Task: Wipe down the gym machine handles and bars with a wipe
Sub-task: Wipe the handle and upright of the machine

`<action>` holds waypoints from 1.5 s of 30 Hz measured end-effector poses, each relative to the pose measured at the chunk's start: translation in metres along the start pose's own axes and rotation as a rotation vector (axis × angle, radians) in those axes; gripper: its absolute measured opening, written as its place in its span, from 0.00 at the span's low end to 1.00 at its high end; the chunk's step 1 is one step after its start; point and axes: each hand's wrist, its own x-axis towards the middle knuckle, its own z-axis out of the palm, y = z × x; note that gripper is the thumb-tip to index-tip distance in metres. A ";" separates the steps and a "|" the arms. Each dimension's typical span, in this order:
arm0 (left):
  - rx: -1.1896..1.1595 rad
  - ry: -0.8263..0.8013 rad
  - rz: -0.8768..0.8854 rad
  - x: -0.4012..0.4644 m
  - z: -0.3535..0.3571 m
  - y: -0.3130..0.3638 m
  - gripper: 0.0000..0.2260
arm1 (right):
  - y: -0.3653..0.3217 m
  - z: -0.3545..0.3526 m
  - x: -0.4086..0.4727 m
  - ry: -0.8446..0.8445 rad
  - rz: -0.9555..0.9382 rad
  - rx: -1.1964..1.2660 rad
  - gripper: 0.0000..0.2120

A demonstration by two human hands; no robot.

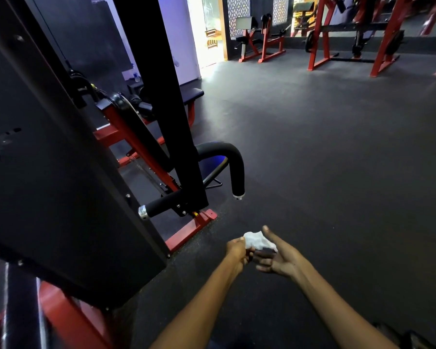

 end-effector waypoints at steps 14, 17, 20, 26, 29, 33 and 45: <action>0.245 -0.093 0.260 0.006 -0.019 0.002 0.09 | -0.007 0.003 0.001 0.192 -0.545 -0.353 0.25; 0.333 -0.154 0.302 0.005 -0.021 0.007 0.07 | -0.006 0.004 -0.003 0.198 -0.601 -0.461 0.12; 0.412 -0.218 0.360 0.005 -0.024 0.009 0.12 | -0.007 0.001 -0.004 0.114 -0.508 -0.462 0.08; 0.777 -0.099 0.559 0.005 -0.027 0.010 0.15 | -0.010 0.000 -0.004 0.181 -0.497 -0.800 0.19; 0.873 -0.052 0.603 0.006 -0.027 0.011 0.09 | -0.011 -0.001 -0.008 0.271 -0.596 -0.903 0.06; 0.871 -0.008 0.546 0.010 -0.028 0.013 0.08 | -0.015 -0.007 -0.005 0.285 -0.595 -0.942 0.03; 0.684 -0.185 0.518 0.007 -0.028 0.016 0.16 | -0.017 0.002 -0.023 0.073 -0.599 -0.844 0.17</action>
